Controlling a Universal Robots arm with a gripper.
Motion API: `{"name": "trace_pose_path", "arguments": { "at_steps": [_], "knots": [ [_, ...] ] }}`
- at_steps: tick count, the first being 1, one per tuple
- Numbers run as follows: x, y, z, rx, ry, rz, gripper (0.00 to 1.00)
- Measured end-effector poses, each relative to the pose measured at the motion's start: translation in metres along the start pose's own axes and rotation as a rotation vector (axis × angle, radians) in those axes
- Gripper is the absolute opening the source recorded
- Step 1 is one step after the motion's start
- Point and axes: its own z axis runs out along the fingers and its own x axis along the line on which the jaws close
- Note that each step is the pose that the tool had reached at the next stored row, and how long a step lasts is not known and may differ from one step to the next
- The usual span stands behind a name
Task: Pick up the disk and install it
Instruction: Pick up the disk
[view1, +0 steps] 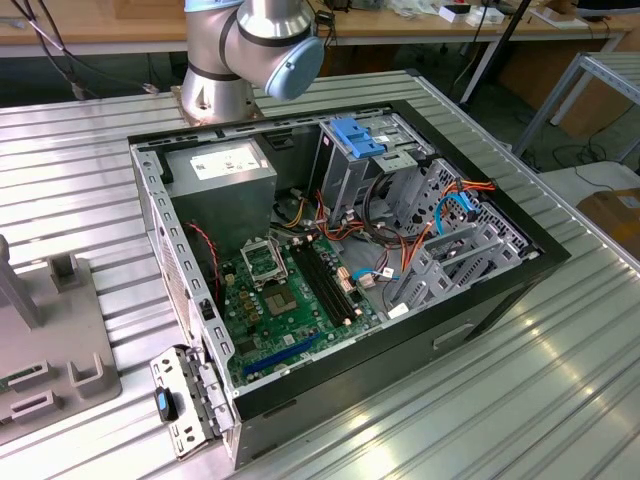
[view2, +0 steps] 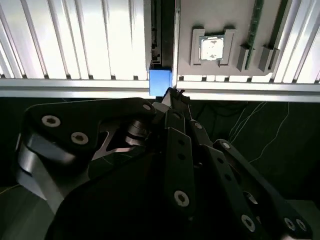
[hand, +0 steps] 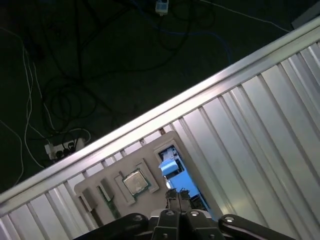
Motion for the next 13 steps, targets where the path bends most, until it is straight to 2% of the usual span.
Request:
{"name": "trace_pose_path", "arguments": {
  "at_steps": [1, 3, 4, 7, 10, 13],
  "knots": [
    [0.0, -0.0001, 0.0, 0.0008, -0.0001, -0.017, 0.11],
    [-0.0001, -0.0001, 0.0, 0.0049, -0.0009, -0.082, 0.11],
    [0.0, 0.0, 0.0002, 0.009, -0.0021, -0.131, 0.11],
    [-0.0001, -0.0001, 0.0004, 0.0165, -0.0041, -0.233, 0.11],
    [-0.0001, -0.0001, 0.0005, 0.018, -0.0044, -0.272, 0.11],
    [-0.0001, -0.0001, 0.0005, 0.018, -0.0043, -0.273, 0.11]
  ]
}}
